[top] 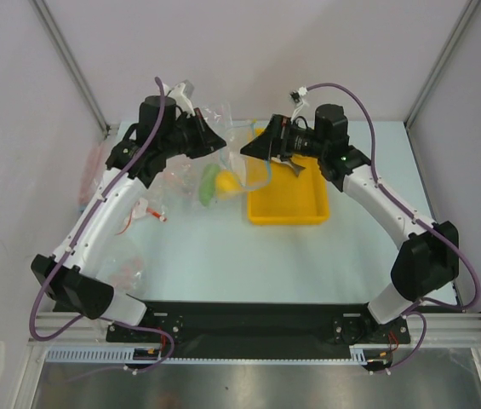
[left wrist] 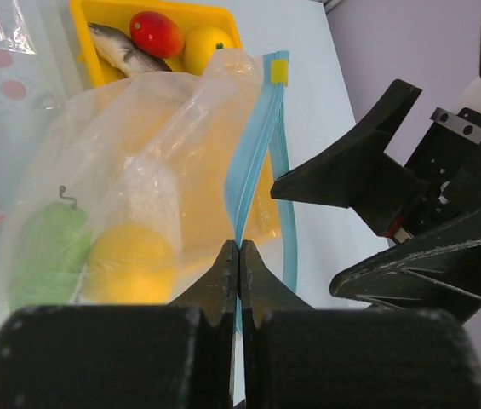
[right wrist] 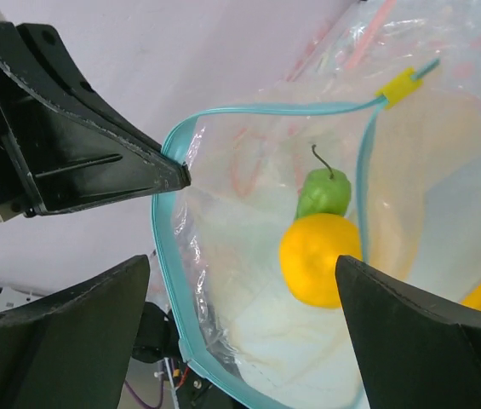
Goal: Place the food in the zip-top bag and seal the zipper
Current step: Place the fake fruit in the zipper food storage bag, then open the zipper of the food storage bag at the center of the board.
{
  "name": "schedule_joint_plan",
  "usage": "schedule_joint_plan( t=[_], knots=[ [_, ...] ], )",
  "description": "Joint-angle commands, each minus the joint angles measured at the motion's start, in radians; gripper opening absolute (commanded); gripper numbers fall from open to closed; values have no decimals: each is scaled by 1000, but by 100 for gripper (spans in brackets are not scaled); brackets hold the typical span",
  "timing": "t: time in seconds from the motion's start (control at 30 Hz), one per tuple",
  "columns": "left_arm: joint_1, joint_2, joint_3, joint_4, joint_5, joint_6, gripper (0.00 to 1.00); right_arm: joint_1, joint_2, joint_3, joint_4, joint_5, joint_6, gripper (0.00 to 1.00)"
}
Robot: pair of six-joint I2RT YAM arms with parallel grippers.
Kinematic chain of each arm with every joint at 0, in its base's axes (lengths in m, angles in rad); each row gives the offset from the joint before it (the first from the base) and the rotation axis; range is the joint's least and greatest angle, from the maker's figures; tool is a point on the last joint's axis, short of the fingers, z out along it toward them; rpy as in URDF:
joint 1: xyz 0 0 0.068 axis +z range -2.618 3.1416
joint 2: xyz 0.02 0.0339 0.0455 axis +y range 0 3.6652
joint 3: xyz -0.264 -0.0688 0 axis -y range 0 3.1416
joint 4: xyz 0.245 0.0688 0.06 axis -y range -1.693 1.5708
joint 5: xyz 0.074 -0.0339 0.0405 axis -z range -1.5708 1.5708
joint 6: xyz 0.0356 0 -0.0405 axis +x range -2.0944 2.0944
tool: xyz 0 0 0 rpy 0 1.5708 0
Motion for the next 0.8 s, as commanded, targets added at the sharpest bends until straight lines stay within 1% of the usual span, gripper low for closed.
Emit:
schedule_joint_plan(
  t=[0.0,0.03,0.07,0.1,0.13,0.17,0.27,0.43,0.5,0.57,0.6,0.63,0.67,0.7,0.73,0.77],
  knots=[
    [7,-45,-4,36,-1,-30,0,1,-84,71,-94,96,-70,96],
    [7,-47,-7,36,-6,-30,0,-1,-86,81,-162,121,-82,93],
    [7,-48,-12,35,-15,-28,0,-4,-86,98,-203,185,-94,86],
    [7,-50,-15,35,-20,-30,0,-6,-78,130,-249,214,-107,83],
    [7,-54,-18,36,-26,-28,0,-7,-72,147,-327,234,-142,80],
    [7,-56,-21,36,-36,-25,0,-7,-66,159,-361,263,-156,78],
    [7,-62,-21,35,-49,-13,0,-2,-52,163,-409,236,-192,79],
    [7,-54,-6,38,-56,-2,0,33,-28,143,-458,265,-220,82],
    [7,-59,0,38,-60,-4,0,42,4,173,-490,303,-234,82],
    [7,-60,-4,43,-61,-7,0,60,70,245,-561,357,-248,83],
    [7,-65,-7,44,-63,-7,0,67,93,280,-591,368,-266,81],
    [7,-67,-12,44,-63,-8,1,76,119,316,-646,383,-277,77],
    [7,-67,-24,43,-66,-8,0,85,160,392,-682,444,-289,60],
    [7,-71,-30,41,-72,-5,0,91,182,426,-745,477,-315,46],
    [7,-73,-36,29,-93,1,0,111,198,458,-772,515,-334,35],
    [8,-73,-46,18,-107,4,0,122,230,494,-800,593,-349,24]
  ],
)
